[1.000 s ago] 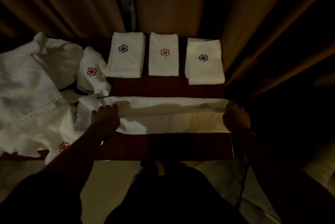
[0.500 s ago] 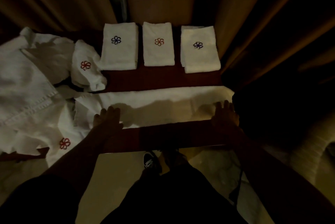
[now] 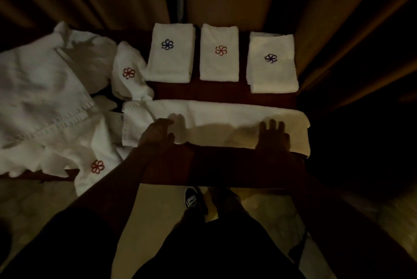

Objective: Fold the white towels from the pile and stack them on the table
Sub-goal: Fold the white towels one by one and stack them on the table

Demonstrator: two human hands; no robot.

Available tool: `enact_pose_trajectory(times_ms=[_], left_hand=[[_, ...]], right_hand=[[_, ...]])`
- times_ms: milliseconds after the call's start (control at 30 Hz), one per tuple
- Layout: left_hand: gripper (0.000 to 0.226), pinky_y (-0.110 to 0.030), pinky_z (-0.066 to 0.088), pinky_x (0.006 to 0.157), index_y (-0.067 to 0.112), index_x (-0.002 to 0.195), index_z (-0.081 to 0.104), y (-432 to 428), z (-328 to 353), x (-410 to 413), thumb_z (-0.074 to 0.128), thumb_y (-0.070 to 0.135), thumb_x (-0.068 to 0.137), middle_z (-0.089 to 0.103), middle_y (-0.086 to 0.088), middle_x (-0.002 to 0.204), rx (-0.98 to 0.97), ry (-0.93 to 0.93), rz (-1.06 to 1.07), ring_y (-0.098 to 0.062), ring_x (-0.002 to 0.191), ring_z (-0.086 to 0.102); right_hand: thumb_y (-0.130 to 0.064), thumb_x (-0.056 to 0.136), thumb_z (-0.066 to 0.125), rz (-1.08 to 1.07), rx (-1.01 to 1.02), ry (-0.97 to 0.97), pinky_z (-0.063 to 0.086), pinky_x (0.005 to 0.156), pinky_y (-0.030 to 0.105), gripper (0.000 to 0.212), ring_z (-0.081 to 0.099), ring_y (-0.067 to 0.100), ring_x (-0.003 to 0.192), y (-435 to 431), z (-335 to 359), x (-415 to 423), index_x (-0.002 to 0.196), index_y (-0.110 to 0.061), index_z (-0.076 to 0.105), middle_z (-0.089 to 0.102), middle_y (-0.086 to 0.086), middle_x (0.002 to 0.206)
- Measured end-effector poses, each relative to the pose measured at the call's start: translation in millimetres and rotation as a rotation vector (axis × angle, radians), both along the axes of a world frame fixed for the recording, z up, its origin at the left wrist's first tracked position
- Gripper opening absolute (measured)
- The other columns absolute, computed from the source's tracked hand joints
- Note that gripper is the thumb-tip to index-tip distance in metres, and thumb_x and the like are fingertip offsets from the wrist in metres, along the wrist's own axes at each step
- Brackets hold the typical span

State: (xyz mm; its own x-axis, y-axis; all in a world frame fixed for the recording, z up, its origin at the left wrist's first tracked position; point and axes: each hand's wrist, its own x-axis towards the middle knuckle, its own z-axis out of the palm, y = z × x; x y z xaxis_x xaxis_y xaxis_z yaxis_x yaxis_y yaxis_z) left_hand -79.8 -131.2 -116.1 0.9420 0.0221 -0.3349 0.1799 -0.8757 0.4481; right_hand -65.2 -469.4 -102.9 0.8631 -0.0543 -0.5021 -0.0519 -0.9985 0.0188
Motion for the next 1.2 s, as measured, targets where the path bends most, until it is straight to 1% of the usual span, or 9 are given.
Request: enact_pose_trajectory(times_ms=[67, 133, 200, 333, 567, 733, 867, 933, 1200], left_hand=[[0.045, -0.049, 0.048, 0.098, 0.011, 0.135, 0.053, 10.2, 0.6, 0.1, 0.06, 0.021, 0.091, 0.055, -0.016, 0.131, 0.097, -0.036, 0.089, -0.037, 0.12, 0.053], [0.049, -0.051, 0.048, 0.096, 0.016, 0.141, 0.047, 21.9, 3.3, -1.1, 0.055, 0.029, 0.095, 0.052, -0.017, 0.13, 0.187, 0.061, 0.12, -0.04, 0.119, 0.052], [0.053, -0.051, 0.047, 0.095, 0.016, 0.146, 0.039, 34.7, 2.5, -4.1, 0.05, 0.035, 0.098, 0.048, -0.02, 0.129, 0.238, 0.159, 0.156, -0.044, 0.115, 0.053], [0.047, -0.049, 0.047, 0.091, 0.01, 0.134, 0.042, 49.1, -4.5, -11.2, 0.046, 0.041, 0.1, 0.053, -0.026, 0.124, 0.249, 0.193, 0.298, -0.047, 0.111, 0.056], [0.076, -0.056, 0.039, 0.105, 0.001, 0.145, 0.023, 43.3, -8.7, -3.4, 0.059, 0.044, 0.094, 0.035, -0.026, 0.143, 0.125, 0.16, 0.631, -0.046, 0.128, 0.044], [0.073, -0.052, 0.044, 0.098, 0.004, 0.144, 0.031, 62.2, -9.6, -2.2, 0.064, 0.042, 0.092, 0.033, -0.023, 0.143, 0.143, 0.187, 0.658, -0.045, 0.126, 0.046], [0.065, -0.051, 0.048, 0.097, 0.008, 0.136, 0.042, 78.4, -12.3, 0.4, 0.067, 0.041, 0.087, 0.05, -0.021, 0.133, 0.103, 0.203, 0.654, -0.042, 0.121, 0.051], [0.054, -0.048, 0.05, 0.092, 0.009, 0.129, 0.044, 77.3, -8.7, 4.6, 0.064, 0.038, 0.087, 0.057, -0.019, 0.125, 0.058, 0.184, 0.672, -0.041, 0.114, 0.056], [0.052, -0.048, 0.05, 0.096, 0.003, 0.13, 0.049, 83.9, 10.9, 26.6, 0.06, 0.03, 0.087, 0.055, -0.02, 0.127, -0.166, 0.052, 0.661, -0.038, 0.117, 0.055]], right_hand=[[-0.022, 0.095, 0.046, 0.18, 0.209, -0.032, 0.041, 0.108, 0.056, 0.059, 0.021, 0.038, 0.148, 16.9, -11.9, 0.9, 0.152, -0.023, 0.034, 0.028, 0.01, 0.159], [-0.037, 0.092, 0.034, 0.302, 0.318, -0.001, 0.042, 0.104, 0.062, 0.06, 0.023, 0.043, 0.147, 25.9, -28.5, -0.1, 0.151, -0.026, 0.038, 0.034, 0.012, 0.157], [-0.052, 0.091, 0.021, 0.301, 0.294, 0.01, 0.043, 0.102, 0.065, 0.066, 0.017, 0.045, 0.148, 29.2, -40.5, -3.0, 0.15, -0.03, 0.039, 0.031, 0.014, 0.158], [-0.048, 0.091, 0.015, 0.252, 0.271, -0.103, 0.041, 0.102, 0.067, 0.072, 0.04, 0.048, 0.137, 34.3, -37.4, 0.2, 0.136, -0.012, 0.059, 0.049, 0.023, 0.143], [-0.03, 0.096, 0.048, 0.074, 0.03, 0.022, 0.036, 0.107, 0.06, 0.052, 0.011, 0.042, 0.149, 55.1, -17.1, 11.1, 0.146, -0.037, 0.032, 0.016, 0.002, 0.162], [-0.025, 0.095, 0.052, -0.072, 0.006, 0.05, 0.039, 0.104, 0.059, 0.058, 0.012, 0.047, 0.146, 73.1, -18.7, 13.8, 0.147, -0.032, 0.027, 0.011, 0.01, 0.16], [-0.024, 0.093, 0.055, -0.046, -0.066, -0.027, 0.045, 0.098, 0.058, 0.06, 0.023, 0.048, 0.143, 83.7, -18.8, 7.1, 0.148, -0.02, 0.032, 0.019, 0.02, 0.159], [-0.017, 0.091, 0.056, 0.022, 0.004, -0.081, 0.045, 0.098, 0.06, 0.058, 0.027, 0.046, 0.142, 85.5, -20.4, 5.4, 0.147, -0.015, 0.038, 0.024, 0.021, 0.157], [-0.023, 0.095, 0.049, 0.119, 0.173, -0.02, 0.046, 0.1, 0.061, 0.064, -0.002, 0.051, 0.147, 104.9, -31.0, -1.6, 0.153, -0.04, 0.027, 0.004, 0.015, 0.162]])
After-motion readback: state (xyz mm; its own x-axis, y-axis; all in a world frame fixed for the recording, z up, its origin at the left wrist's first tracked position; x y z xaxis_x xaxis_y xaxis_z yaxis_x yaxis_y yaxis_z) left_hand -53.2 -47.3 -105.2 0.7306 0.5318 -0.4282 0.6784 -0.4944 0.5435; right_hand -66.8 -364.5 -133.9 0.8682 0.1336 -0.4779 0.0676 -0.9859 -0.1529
